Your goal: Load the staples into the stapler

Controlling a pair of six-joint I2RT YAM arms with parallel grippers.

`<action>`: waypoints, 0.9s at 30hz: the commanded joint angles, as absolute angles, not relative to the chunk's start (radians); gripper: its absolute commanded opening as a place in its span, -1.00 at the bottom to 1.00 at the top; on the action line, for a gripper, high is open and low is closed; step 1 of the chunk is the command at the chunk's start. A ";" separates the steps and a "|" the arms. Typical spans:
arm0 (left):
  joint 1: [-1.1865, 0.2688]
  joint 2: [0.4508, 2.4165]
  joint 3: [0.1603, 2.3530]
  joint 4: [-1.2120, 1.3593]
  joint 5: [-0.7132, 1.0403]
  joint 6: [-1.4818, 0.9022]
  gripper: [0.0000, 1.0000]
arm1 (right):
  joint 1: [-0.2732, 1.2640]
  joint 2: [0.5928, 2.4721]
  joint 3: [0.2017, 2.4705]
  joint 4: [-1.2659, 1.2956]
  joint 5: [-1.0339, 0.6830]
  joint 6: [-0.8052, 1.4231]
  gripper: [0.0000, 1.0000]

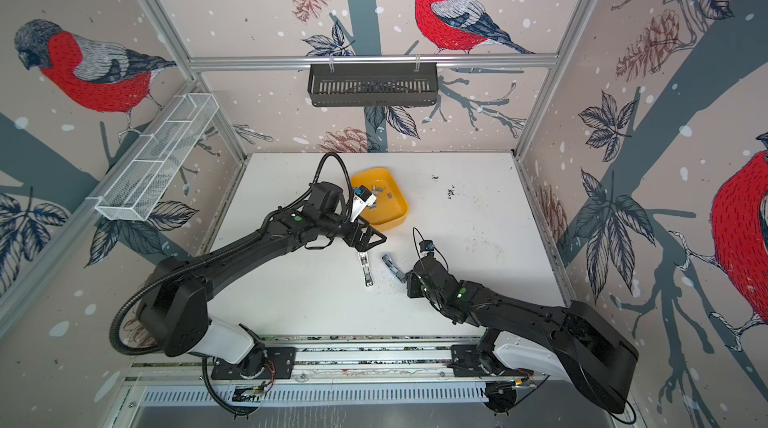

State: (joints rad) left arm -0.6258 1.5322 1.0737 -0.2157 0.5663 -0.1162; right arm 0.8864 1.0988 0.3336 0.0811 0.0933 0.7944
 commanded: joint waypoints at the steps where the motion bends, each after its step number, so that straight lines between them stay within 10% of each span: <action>1: -0.626 1.556 1.054 -0.148 0.626 -0.217 0.97 | 0.884 1.094 0.324 0.123 0.054 0.874 -0.58; 27: -0.658 1.649 1.107 -0.272 0.583 -0.141 0.98 | 0.847 1.187 0.299 0.233 0.007 0.899 -0.62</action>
State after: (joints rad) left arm -0.6540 1.6428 1.0966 -0.2516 0.5697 -0.1661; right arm 0.8478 1.1793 0.2909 0.2256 0.0044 0.9104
